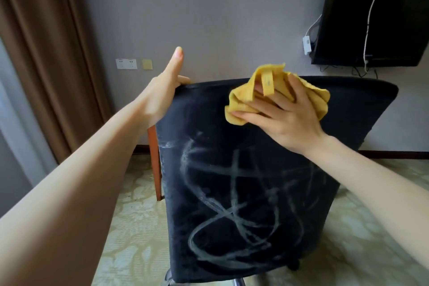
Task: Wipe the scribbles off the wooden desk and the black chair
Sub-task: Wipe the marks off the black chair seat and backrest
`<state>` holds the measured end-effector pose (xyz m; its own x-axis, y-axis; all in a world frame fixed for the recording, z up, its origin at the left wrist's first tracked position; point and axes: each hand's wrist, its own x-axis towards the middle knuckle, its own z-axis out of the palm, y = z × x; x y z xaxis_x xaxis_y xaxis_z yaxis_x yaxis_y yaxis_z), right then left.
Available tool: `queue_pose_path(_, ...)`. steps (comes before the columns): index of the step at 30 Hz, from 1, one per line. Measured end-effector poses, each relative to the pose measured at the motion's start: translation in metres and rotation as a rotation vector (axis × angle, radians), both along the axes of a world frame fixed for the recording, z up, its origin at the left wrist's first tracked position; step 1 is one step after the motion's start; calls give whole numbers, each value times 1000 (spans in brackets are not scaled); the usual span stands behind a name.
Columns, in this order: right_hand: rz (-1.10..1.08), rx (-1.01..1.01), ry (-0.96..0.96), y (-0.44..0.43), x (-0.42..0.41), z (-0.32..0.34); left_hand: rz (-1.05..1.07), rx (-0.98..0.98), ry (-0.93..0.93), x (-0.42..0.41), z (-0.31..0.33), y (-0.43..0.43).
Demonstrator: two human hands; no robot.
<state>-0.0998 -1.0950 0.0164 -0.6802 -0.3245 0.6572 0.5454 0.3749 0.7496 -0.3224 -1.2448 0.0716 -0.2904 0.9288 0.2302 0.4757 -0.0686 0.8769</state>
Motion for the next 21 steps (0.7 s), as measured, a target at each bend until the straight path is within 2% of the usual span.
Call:
queue_pose_path(5, 203, -54, 201, -35, -67, 2, -159, -73, -45, 2, 9, -2)
queue_pose_path(9, 168, -56, 195, -38, -82, -9, -184, -117, -114, 1, 15, -8)
queue_pose_path(12, 49, -14, 49, -30, -78, -22, -171, -124, -173, 4, 15, -11)
queue_pose_path(15, 7, -49, -202, -25, -71, -45, -173, -123, -188, 6, 15, -12)
queue_pose_path(18, -95, -65, -407, -26, -57, -63, -87, -101, -76, 4, 14, -11)
queue_pose_path(21, -120, -35, -531, -34, -46, -62, -31, -111, 31, 2, 14, -8)
